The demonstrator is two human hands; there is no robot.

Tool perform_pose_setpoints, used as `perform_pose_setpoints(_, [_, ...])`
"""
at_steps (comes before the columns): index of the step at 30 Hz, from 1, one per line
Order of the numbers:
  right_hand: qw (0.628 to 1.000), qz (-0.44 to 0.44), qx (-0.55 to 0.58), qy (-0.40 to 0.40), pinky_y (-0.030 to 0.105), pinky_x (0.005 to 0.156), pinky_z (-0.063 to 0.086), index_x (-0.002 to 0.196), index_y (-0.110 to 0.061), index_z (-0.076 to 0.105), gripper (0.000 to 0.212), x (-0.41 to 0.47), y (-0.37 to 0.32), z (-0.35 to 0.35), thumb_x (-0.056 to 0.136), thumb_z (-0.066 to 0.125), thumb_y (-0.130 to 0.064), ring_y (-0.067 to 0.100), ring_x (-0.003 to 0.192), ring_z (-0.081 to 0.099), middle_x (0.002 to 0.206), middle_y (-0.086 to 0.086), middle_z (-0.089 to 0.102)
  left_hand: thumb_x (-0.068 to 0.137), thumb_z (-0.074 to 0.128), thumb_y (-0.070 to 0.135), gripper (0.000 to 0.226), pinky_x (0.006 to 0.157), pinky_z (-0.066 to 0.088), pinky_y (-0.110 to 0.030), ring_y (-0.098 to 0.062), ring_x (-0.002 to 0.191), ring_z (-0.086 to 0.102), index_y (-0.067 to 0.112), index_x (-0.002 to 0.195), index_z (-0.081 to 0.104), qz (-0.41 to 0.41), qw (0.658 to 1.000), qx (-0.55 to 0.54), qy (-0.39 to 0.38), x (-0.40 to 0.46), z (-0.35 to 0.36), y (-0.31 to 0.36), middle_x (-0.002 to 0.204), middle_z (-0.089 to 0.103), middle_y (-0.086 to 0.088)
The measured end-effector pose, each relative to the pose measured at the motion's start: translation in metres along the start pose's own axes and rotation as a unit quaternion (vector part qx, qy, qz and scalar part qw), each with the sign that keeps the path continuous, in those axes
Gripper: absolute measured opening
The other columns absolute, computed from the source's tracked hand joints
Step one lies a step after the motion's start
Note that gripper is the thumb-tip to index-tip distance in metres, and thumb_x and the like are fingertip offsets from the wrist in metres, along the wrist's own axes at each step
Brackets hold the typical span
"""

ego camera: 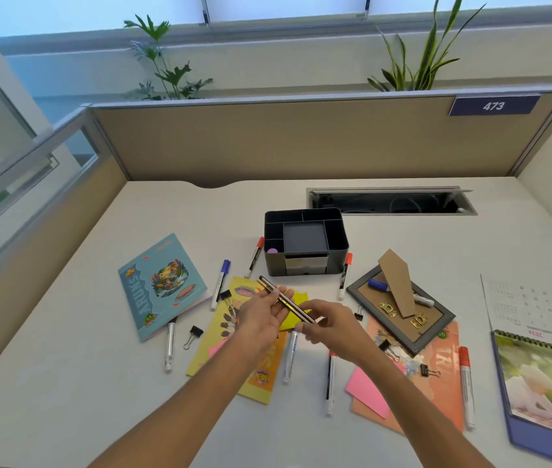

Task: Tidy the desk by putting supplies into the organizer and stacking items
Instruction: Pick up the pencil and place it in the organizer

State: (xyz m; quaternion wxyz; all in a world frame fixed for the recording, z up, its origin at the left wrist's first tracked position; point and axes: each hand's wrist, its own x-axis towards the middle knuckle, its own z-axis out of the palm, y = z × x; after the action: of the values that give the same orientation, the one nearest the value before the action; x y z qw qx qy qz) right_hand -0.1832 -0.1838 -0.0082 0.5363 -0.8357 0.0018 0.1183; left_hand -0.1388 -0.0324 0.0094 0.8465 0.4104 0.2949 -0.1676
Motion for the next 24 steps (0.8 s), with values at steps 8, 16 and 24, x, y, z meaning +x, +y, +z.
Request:
perform_pose_setpoints(8, [0.958, 0.024, 0.261, 0.119, 0.032, 0.076, 0.059, 0.098, -0.004, 0.068, 0.012, 0.026, -0.022, -0.016, 0.087, 0.064, -0.001, 0.021, 0.072, 0.067, 0.081, 0.016, 0.068, 0.094, 0.05, -0.002, 0.021, 0.085, 0.055, -0.038, -0.028, 0.092, 0.066, -0.003, 0.115, 0.053, 0.014, 0.998, -0.059, -0.023, 0.02, 0.012, 0.015, 0.099, 0.065, -0.019])
perform_pose_setpoints(16, [0.969, -0.049, 0.068, 0.234, 0.032, 0.078, 0.059, 0.102, -0.011, 0.069, 0.013, 0.102, -0.055, -0.052, 0.091, 0.061, -0.009, 0.017, 0.075, 0.071, 0.083, 0.006, 0.071, 0.091, 0.054, -0.003, 0.037, 0.105, 0.044, -0.039, -0.031, 0.115, 0.058, 0.0, 0.128, 0.051, 0.082, 0.994, 0.057, 0.048, 0.049, 0.012, 0.036, 0.124, 0.059, -0.019])
perform_pose_setpoints(24, [0.976, -0.037, -0.103, 0.186, 0.03, 0.085, 0.057, 0.104, -0.01, 0.07, 0.017, 0.17, -0.076, -0.057, 0.091, 0.059, -0.006, 0.017, 0.083, 0.068, 0.093, 0.008, 0.07, 0.092, 0.057, 0.007, 0.042, 0.109, 0.037, -0.037, -0.022, 0.125, 0.047, 0.014, 0.132, 0.05, 0.14, 0.96, 0.233, 0.07, 0.078, 0.019, 0.048, 0.137, 0.05, -0.003])
